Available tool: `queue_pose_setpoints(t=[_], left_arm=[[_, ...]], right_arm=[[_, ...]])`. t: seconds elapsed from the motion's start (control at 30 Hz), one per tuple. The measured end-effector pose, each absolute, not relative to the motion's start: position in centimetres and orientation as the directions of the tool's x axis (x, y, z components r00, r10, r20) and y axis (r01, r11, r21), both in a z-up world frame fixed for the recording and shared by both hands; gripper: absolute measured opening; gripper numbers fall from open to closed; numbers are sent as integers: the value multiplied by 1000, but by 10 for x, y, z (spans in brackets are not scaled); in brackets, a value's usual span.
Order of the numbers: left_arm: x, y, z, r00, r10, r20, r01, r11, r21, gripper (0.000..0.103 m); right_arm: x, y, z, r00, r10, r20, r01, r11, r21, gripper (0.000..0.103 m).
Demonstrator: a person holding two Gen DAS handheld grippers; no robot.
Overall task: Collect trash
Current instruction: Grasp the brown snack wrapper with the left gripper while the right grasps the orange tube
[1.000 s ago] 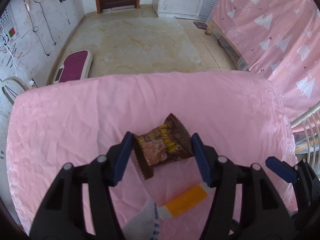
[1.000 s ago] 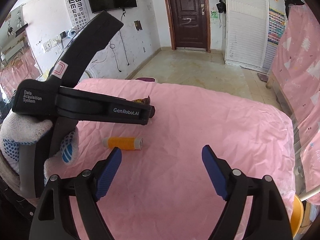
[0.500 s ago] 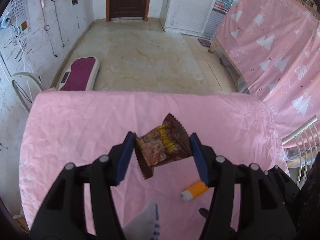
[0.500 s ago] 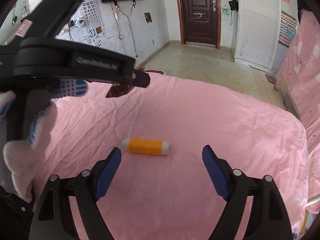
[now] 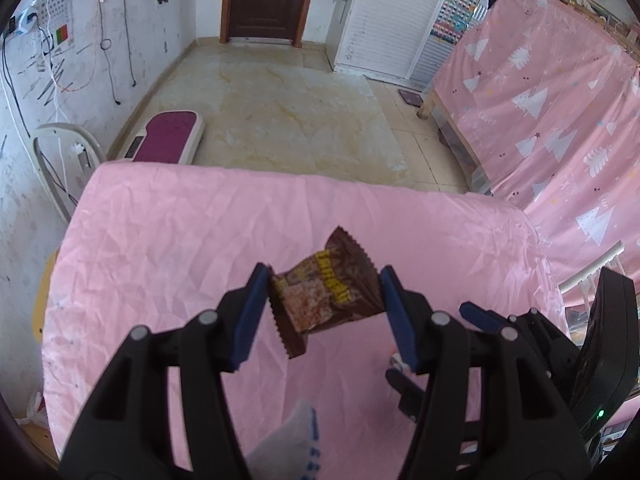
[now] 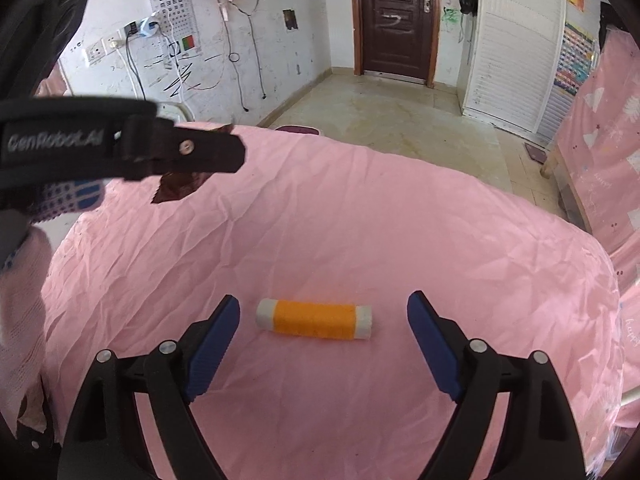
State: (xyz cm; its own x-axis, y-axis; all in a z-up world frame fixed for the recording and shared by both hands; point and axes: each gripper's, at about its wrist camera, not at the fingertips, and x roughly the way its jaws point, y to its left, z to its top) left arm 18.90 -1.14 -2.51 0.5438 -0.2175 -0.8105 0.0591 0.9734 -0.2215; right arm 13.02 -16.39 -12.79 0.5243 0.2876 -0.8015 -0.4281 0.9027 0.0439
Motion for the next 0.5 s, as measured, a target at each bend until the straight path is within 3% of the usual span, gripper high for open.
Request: queue_pose_setpoints(t=[0.07, 0.13, 0.2, 0.5], left_arm=[[187, -10, -25, 545, -222, -809, 60, 972, -226, 55], [186, -9, -25, 545, -225, -808, 62, 972, -228, 55], [185, -10, -24, 545, -227, -808, 64, 971, -230, 55], [172, -17, -21, 556, -218, -802, 68, 974, -218, 55]], right_arm=[[134, -165, -130, 526, 279, -804, -427, 904, 35, 75], [133, -163, -130, 532, 270, -803, -431, 902, 19, 66], [132, -161, -133, 524, 268, -809, -441, 897, 12, 48], [122, -180, -121, 549, 308, -777, -431, 901, 52, 47]])
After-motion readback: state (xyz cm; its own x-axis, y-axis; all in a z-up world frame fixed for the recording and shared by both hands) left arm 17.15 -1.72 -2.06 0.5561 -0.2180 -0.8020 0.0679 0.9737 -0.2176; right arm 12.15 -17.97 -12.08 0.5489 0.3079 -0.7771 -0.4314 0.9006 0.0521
